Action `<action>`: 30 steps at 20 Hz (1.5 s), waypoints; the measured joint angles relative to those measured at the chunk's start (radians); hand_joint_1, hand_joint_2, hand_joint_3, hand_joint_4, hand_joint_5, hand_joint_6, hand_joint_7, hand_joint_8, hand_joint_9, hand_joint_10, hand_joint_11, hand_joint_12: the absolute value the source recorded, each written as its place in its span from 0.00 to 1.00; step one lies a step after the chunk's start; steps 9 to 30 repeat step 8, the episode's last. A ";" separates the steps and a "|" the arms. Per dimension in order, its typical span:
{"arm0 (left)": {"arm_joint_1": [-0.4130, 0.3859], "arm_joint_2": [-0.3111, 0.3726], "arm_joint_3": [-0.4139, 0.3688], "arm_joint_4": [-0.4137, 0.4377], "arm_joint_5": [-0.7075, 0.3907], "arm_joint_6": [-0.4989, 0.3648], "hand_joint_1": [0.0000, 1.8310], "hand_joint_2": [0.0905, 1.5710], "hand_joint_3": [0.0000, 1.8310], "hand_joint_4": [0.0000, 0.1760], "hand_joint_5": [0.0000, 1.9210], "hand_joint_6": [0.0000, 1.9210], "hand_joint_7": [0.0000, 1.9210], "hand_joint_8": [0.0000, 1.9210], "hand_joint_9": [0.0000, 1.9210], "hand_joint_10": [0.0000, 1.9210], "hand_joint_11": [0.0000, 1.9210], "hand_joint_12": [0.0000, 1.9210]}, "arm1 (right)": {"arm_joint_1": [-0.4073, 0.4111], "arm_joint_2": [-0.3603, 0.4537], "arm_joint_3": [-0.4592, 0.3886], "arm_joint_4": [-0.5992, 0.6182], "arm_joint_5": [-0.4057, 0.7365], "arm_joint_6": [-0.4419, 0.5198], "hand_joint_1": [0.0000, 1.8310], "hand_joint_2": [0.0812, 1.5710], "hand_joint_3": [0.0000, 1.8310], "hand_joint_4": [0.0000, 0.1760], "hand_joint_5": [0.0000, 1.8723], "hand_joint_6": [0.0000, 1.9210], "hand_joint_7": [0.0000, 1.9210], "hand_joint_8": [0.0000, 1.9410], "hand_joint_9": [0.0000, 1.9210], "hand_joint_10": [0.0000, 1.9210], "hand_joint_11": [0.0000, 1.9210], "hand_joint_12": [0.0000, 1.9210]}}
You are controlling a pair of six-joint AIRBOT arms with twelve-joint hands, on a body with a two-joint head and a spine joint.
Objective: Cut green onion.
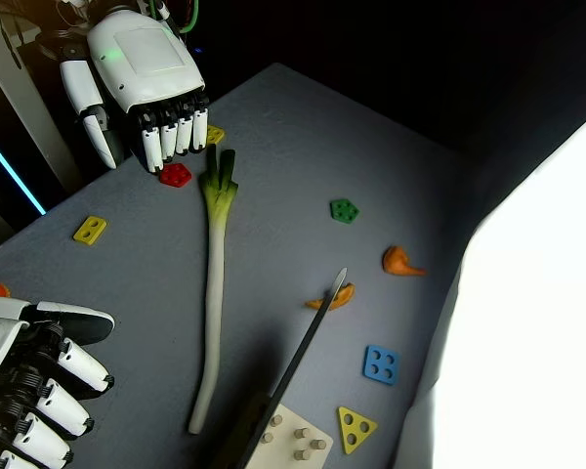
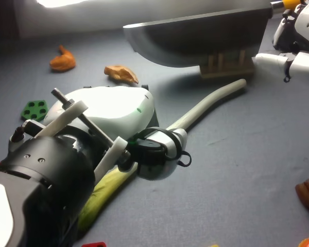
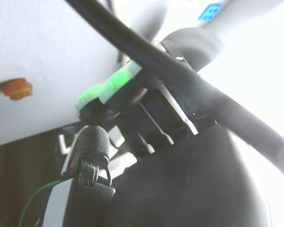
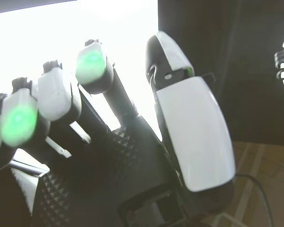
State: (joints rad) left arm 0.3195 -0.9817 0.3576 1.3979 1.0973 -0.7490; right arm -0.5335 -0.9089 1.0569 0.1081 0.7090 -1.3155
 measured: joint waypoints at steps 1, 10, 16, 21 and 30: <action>-0.003 0.000 -0.004 -0.004 -0.001 0.000 0.08 0.96 0.00 0.00 0.56 0.92 0.69 0.88 0.68 0.95 0.60 1.00 | 0.037 0.011 -0.014 0.003 -0.050 0.000 0.07 0.84 0.00 1.00 0.73 1.00 0.77 1.00 0.79 1.00 0.81 1.00; -0.013 0.000 -0.006 -0.008 -0.006 0.000 0.08 0.97 0.00 0.00 0.51 0.92 0.66 0.89 0.66 0.98 0.58 1.00 | 0.087 0.040 -0.048 -0.014 -0.119 -0.006 0.04 0.85 0.01 1.00 0.73 1.00 0.77 1.00 0.80 1.00 0.82 1.00; -0.013 0.000 -0.006 -0.008 -0.006 0.000 0.08 0.97 0.00 0.00 0.51 0.92 0.66 0.89 0.66 0.98 0.58 1.00 | 0.087 0.040 -0.048 -0.014 -0.119 -0.006 0.04 0.85 0.01 1.00 0.73 1.00 0.77 1.00 0.80 1.00 0.82 1.00; -0.013 0.000 -0.006 -0.008 -0.006 0.000 0.08 0.97 0.00 0.00 0.51 0.92 0.66 0.89 0.66 0.98 0.58 1.00 | 0.087 0.040 -0.048 -0.014 -0.119 -0.006 0.04 0.85 0.01 1.00 0.73 1.00 0.77 1.00 0.80 1.00 0.82 1.00; -0.013 0.000 -0.006 -0.008 -0.006 0.000 0.08 0.97 0.00 0.00 0.51 0.92 0.66 0.89 0.66 0.98 0.58 1.00 | 0.087 0.040 -0.048 -0.014 -0.119 -0.006 0.04 0.85 0.01 1.00 0.73 1.00 0.77 1.00 0.80 1.00 0.82 1.00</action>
